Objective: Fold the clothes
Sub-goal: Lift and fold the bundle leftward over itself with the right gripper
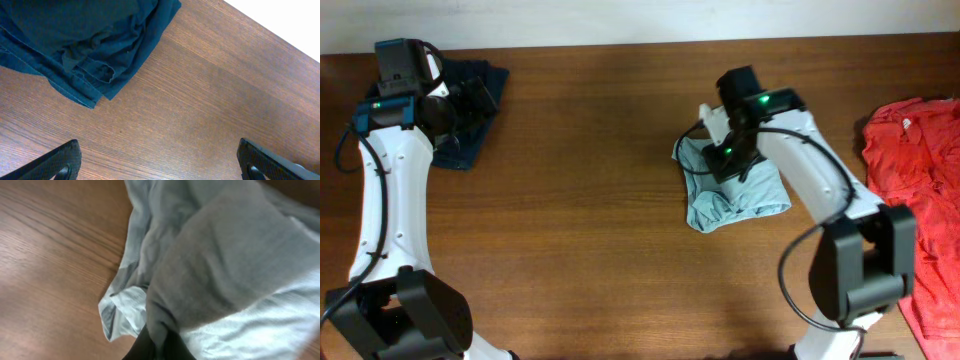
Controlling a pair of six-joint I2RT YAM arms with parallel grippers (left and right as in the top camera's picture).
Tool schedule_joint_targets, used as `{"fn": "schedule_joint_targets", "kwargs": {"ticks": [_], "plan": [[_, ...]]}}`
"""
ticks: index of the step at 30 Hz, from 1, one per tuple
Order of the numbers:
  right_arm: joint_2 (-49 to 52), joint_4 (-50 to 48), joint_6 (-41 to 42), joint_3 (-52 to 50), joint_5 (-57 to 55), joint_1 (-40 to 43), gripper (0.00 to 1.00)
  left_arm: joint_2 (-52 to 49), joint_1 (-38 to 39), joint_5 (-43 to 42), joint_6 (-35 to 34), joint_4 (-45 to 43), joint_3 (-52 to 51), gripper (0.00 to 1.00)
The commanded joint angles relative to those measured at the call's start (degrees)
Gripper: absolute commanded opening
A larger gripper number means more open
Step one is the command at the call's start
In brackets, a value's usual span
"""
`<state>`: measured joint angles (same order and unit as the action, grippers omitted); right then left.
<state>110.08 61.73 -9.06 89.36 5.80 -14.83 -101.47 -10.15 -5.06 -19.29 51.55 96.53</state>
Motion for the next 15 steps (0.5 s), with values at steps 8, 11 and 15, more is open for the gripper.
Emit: {"fn": "schedule_joint_targets", "kwargs": {"ticks": [8,11,15], "plan": [[4.35,-4.37,3.52,-1.36,-0.07,-5.57,0.05,-0.13,-0.13,0.39,0.04,-0.09,-0.07,0.99],[4.83,-4.87,3.61,-1.36,-0.07,-6.36,0.05,-0.13,-0.13,0.39,0.04,-0.09,-0.07,0.99],[4.94,-5.25,3.61,-1.36,-0.33,-6.54,0.05,-0.13,-0.13,0.39,0.04,-0.07,-0.07,0.99]]}}
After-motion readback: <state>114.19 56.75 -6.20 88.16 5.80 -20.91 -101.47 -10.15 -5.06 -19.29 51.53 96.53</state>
